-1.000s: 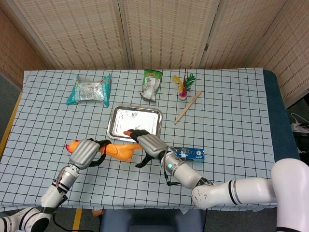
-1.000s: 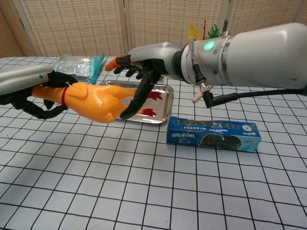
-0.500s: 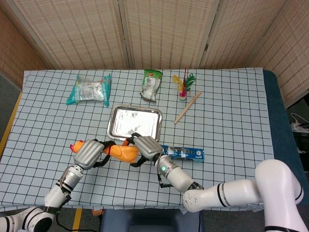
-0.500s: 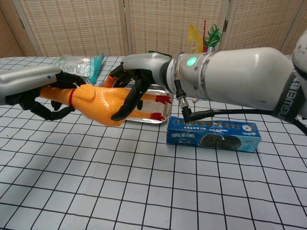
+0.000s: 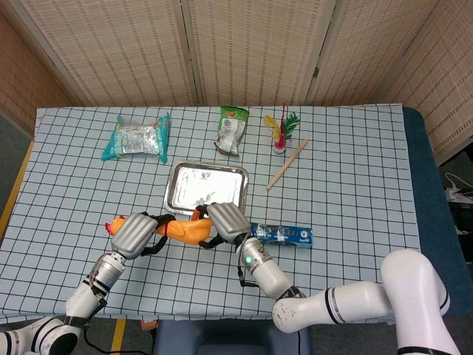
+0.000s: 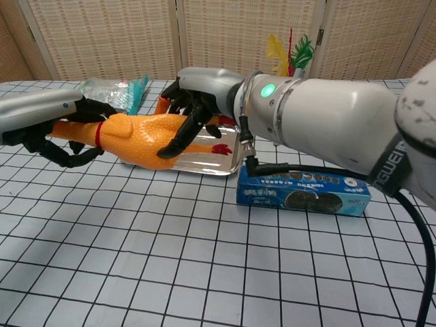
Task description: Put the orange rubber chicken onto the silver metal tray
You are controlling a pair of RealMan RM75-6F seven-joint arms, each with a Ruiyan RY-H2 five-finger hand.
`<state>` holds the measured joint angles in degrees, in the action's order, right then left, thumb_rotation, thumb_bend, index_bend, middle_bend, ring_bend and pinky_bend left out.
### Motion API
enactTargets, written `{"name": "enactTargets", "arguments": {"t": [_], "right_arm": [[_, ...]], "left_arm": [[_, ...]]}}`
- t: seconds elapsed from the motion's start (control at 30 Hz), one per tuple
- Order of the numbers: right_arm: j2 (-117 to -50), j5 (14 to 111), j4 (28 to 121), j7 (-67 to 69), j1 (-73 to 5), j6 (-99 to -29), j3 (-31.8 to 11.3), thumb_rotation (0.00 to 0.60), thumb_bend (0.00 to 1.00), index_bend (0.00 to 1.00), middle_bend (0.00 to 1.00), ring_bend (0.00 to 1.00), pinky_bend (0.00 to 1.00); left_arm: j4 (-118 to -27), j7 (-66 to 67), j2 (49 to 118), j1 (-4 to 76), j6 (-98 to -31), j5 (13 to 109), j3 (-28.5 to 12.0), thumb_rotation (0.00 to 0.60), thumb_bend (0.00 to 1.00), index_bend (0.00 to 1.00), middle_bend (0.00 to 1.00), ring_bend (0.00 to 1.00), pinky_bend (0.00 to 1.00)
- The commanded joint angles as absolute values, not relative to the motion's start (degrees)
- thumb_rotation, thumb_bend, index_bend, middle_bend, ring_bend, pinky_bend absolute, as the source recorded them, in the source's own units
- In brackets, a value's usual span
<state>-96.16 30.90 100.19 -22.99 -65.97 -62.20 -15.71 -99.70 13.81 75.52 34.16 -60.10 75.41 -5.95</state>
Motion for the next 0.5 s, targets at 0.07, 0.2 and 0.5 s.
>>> {"name": "enactTargets", "arguments": {"t": [0.07, 0.2, 0.5], "right_arm": [[-95.59, 31.27, 100.99, -23.09, -65.20, -61.99, -16.08, 0.600, 0.46, 1.00, 0.81, 0.89, 1.00], [-90.92, 32.66, 102.97, -22.76, -64.53, -54.97, -14.45, 0.600, 0.33, 0.48, 0.46, 0.45, 0.58], [-80.13, 47.53, 106.56, -15.35, -56.84, -54.48, -12.23, 0.600, 0.13, 0.00, 0.00, 0.00, 0.00]], "left_arm": [[-99.32, 13.64, 75.55, 34.19, -60.16, 75.26, -5.98, 0.600, 0.82, 0.80, 0.76, 0.57, 0.50], [-98.33, 13.40, 75.45, 34.09, -60.61, 75.46, -6.03, 0.600, 0.82, 0.80, 0.76, 0.58, 0.50], [-94.29, 10.93, 75.62, 34.79, -59.88, 74.90, -7.09, 0.600, 0.82, 0.81, 0.76, 0.59, 0.50]]}}
